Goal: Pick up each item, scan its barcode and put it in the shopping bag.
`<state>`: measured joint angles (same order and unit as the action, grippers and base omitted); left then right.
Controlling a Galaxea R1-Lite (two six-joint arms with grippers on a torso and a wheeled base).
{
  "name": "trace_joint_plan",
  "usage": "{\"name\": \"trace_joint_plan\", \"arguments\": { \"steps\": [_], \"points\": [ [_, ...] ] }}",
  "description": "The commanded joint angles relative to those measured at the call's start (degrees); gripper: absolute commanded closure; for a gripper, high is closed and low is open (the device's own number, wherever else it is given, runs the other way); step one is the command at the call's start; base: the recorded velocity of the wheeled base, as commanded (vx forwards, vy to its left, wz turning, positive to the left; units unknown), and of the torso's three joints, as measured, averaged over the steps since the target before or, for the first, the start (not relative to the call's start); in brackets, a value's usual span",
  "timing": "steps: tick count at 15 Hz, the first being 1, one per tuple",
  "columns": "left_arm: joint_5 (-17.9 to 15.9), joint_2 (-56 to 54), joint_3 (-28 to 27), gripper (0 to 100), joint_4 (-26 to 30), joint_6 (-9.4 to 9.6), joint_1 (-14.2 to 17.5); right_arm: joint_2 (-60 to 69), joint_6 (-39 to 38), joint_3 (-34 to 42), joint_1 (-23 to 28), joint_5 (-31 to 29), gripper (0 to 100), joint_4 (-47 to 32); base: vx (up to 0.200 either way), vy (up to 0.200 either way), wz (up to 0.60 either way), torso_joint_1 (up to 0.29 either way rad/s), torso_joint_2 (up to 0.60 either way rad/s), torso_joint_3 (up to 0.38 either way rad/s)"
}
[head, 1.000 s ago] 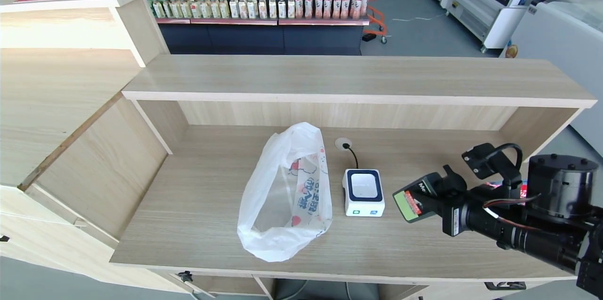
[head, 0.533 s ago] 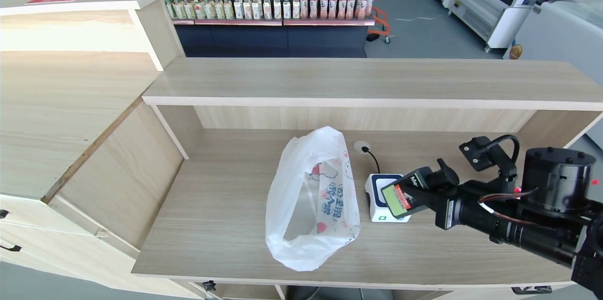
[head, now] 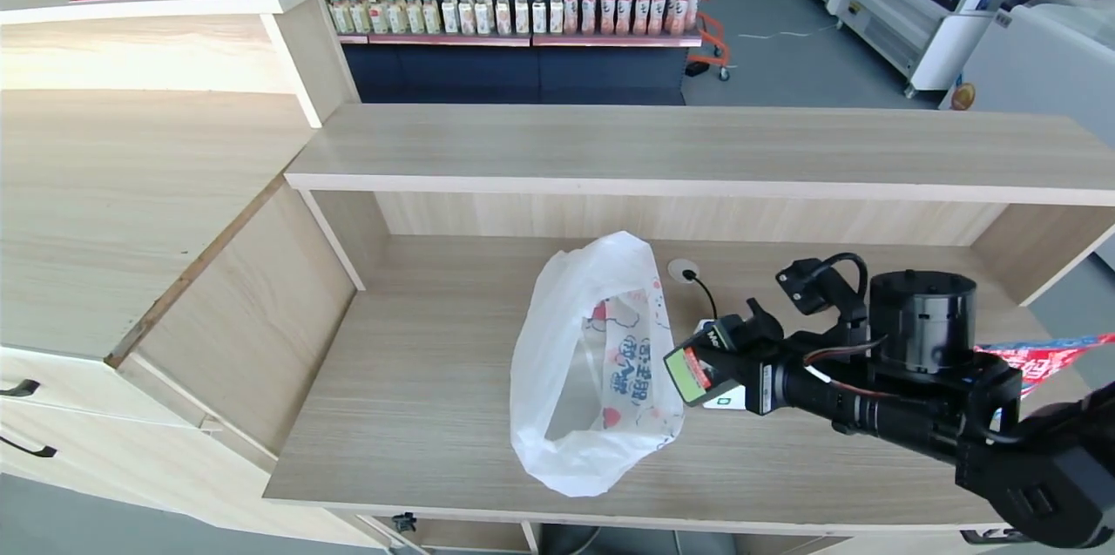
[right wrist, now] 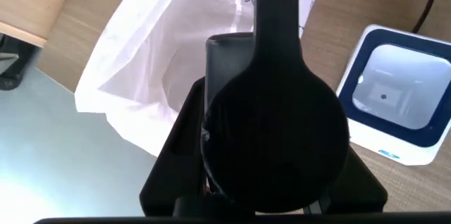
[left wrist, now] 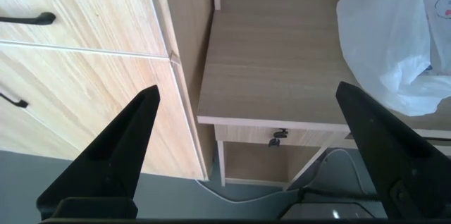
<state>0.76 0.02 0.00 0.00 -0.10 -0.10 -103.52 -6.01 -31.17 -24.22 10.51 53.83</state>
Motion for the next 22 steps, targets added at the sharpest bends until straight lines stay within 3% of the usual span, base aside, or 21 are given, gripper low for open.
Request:
{"name": "trace_joint_plan", "arguments": {
  "steps": [1, 4, 10, 13, 17, 18, 22],
  "points": [
    [0.0, 0.0, 0.0, 0, 0.0, 0.01, 0.0, -8.4, 0.1, -5.6, -1.2, 0.0, 100, 0.2, 0.000, 0.000, 0.00, 0.000, 0.00, 0.000],
    [0.0, 0.0, 0.0, 0, 0.0, 0.01, 0.0, -16.4, 2.5, -13.0, -4.3, -0.8, 100, 0.2, 0.000, 0.000, 0.00, 0.000, 0.00, 0.000],
    [0.0, 0.0, 0.0, 0, 0.0, 0.01, 0.0, -29.7, 12.0, -30.0, -5.0, -3.7, 100, -0.9, 0.000, 0.000, 0.00, 0.000, 0.00, 0.000],
    [0.0, 0.0, 0.0, 0, 0.0, 0.01, 0.0, -33.9, 17.0, -35.4, -5.4, -4.0, 100, -1.2, 0.000, 0.000, 0.00, 0.000, 0.00, 0.000],
    [0.0, 0.0, 0.0, 0, 0.0, 0.01, 0.0, -36.9, 17.0, -38.4, -7.4, -4.1, 100, -1.3, 0.000, 0.000, 0.00, 0.000, 0.00, 0.000],
    [0.0, 0.0, 0.0, 0, 0.0, 0.01, 0.0, -37.3, 17.0, -38.7, -7.5, -4.2, 0, -1.1, 0.000, 0.000, 0.00, 0.000, 0.00, 0.000],
    [0.0, 0.0, 0.0, 0, 0.0, 0.01, 0.0, -33.9, 12.3, -38.7, -7.2, -3.7, 0, -1.4, 0.000, 0.000, 0.00, 0.000, 0.00, 0.000]
  ]
}}
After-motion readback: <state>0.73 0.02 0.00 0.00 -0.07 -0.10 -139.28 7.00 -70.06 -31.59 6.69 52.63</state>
